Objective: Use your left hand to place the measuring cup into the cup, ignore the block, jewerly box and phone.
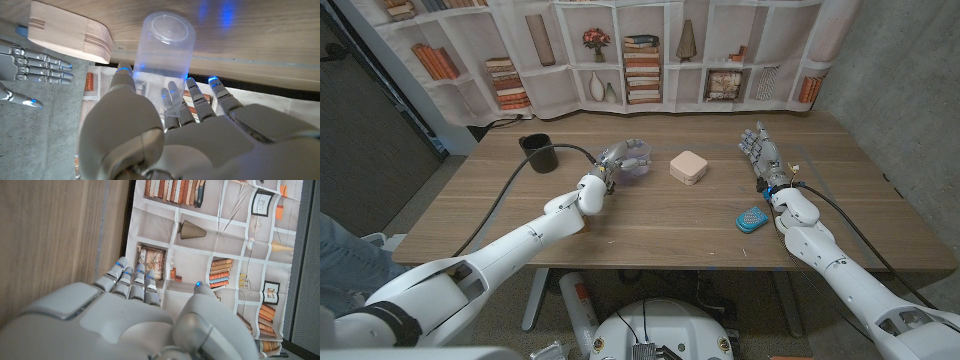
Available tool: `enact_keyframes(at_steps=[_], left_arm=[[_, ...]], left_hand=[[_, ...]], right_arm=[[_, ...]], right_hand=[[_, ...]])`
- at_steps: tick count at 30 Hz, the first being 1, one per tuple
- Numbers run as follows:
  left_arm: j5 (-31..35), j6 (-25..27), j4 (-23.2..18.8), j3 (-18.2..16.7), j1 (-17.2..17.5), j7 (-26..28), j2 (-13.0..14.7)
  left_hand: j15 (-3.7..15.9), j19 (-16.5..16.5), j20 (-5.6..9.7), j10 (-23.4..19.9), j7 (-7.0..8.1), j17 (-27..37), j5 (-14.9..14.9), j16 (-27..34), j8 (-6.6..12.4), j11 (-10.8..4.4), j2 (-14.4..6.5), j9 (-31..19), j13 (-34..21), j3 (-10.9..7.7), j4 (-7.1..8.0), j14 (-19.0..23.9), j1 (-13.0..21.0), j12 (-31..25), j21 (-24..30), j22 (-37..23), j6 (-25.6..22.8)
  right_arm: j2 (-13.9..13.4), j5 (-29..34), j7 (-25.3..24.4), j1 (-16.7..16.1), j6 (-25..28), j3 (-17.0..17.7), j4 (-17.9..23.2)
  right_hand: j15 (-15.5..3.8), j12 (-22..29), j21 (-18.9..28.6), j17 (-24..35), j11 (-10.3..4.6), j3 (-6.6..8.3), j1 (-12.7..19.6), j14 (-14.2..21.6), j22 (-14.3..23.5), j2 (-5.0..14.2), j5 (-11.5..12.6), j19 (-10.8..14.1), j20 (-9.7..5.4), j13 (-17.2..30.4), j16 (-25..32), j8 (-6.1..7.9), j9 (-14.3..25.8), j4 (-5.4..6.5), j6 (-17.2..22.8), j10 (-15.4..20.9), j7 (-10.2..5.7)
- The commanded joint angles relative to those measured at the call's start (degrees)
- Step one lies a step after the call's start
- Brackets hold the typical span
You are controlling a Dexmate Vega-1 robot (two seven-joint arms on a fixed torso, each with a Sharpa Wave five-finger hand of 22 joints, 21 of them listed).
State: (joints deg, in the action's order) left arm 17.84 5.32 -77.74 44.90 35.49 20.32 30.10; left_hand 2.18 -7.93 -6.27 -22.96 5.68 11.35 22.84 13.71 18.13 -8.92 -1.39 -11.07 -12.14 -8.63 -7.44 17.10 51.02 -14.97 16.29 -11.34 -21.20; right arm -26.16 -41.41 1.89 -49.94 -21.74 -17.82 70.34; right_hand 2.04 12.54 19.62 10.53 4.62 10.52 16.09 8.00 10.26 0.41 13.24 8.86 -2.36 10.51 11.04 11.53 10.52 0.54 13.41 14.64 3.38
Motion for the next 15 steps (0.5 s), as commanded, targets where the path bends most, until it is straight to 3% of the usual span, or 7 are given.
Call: enact_keyframes(at_steps=[1,15], left_arm=[[-0.78,0.59,-2.34,-1.11,0.83,-0.12,1.07],[-1.58,0.8,-3.9,-2.03,1.22,-0.59,1.46]], left_hand=[[1.4,-0.02,-0.53,0.28,0.77,0.09,-0.43,-0.15,-0.18,0.19,-0.53,-0.16,-0.23,-0.08,0.49,-0.3,-0.15,0.06,-0.38,-0.17,-0.42],[1.64,-0.22,-0.38,-0.93,0.48,0.12,-0.85,-0.1,0.14,0.31,-0.67,-0.19,-0.29,-0.05,0.67,0.45,-0.19,-0.05,-0.4,-0.14,-1.85]], right_arm=[[-0.41,0.28,-0.48,-0.19,0.18,0.07,1.02],[-0.66,0.42,-0.62,-0.49,0.25,0.06,1.6]], right_hand=[[0.08,0.21,-0.18,0.11,-0.12,0.22,0.0,0.41,0.2,0.64,-0.08,0.6,0.2,0.32,-0.01,-0.22,0.34,-0.45,0.42,0.35,0.03],[0.05,0.16,-0.41,0.11,-0.04,0.21,0.02,0.45,0.22,0.72,-0.12,0.68,0.15,0.33,-0.03,-0.24,0.34,-0.54,0.4,0.3,0.06]])
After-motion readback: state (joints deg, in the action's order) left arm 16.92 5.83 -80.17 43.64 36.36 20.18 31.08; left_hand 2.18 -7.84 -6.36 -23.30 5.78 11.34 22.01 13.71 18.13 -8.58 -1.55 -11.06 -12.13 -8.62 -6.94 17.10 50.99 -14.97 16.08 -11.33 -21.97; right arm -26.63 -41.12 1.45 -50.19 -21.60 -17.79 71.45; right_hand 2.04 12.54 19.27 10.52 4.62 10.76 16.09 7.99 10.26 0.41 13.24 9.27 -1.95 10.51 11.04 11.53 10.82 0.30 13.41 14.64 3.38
